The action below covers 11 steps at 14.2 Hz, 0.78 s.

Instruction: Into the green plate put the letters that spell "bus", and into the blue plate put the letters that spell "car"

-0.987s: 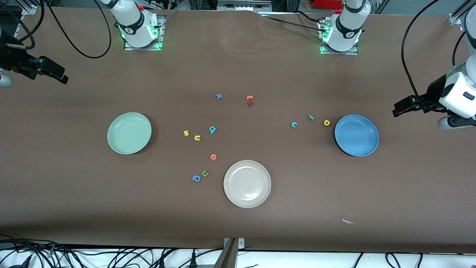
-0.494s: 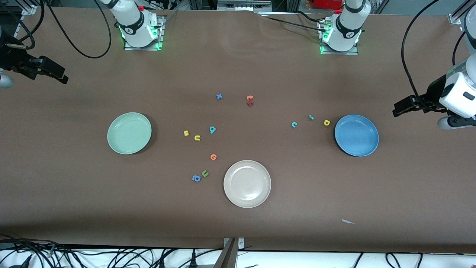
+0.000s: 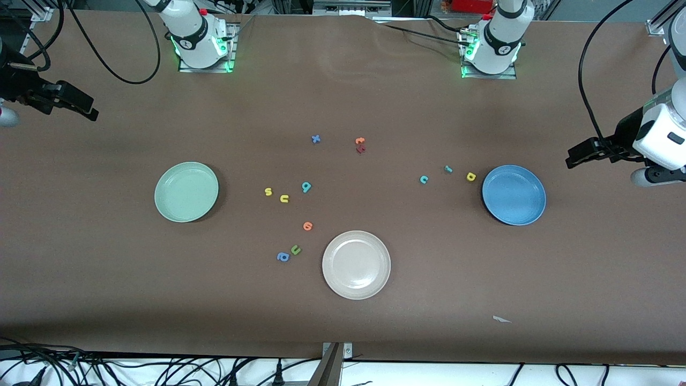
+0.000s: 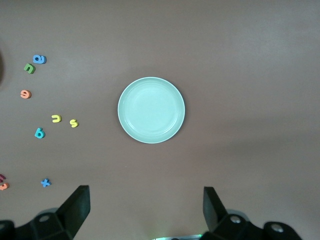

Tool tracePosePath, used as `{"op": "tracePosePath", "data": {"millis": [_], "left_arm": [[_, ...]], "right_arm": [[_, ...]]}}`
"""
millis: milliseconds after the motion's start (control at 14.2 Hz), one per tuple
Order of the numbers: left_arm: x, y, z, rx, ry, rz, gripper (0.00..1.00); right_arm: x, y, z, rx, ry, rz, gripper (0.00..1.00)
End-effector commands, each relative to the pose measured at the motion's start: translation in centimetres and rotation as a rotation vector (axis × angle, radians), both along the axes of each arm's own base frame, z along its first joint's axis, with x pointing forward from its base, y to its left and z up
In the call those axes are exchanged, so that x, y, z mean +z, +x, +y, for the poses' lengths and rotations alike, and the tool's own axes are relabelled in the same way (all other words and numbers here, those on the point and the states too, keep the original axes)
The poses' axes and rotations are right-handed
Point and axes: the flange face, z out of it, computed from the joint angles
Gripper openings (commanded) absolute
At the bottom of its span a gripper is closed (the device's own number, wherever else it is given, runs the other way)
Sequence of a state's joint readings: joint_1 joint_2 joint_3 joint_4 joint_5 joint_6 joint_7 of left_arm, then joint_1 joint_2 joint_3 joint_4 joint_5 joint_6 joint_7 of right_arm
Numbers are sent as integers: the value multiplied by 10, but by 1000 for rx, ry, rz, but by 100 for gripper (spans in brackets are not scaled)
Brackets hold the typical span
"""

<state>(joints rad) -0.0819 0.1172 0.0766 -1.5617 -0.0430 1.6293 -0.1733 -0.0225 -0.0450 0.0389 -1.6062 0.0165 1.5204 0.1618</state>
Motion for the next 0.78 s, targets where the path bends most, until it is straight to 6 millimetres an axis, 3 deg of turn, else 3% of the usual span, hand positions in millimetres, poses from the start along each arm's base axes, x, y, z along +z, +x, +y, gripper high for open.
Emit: {"op": "tracePosePath", "data": {"millis": [0,212,494,705], "left_arm": [[4,-4,-1,-9,-27,4,100],[4,-4,-2,-8,-25,4,100],[1,-4,-5,3,-26,11,100],[-6,-3,-31,118,-20,28,100]], "right_arm": [[7,0,4,-9,15,-5,100],[-3,6,20,18,15,5,100],[-42,21,67,105,13,75,100],[-79,35,97,151,17,117,100]]}}
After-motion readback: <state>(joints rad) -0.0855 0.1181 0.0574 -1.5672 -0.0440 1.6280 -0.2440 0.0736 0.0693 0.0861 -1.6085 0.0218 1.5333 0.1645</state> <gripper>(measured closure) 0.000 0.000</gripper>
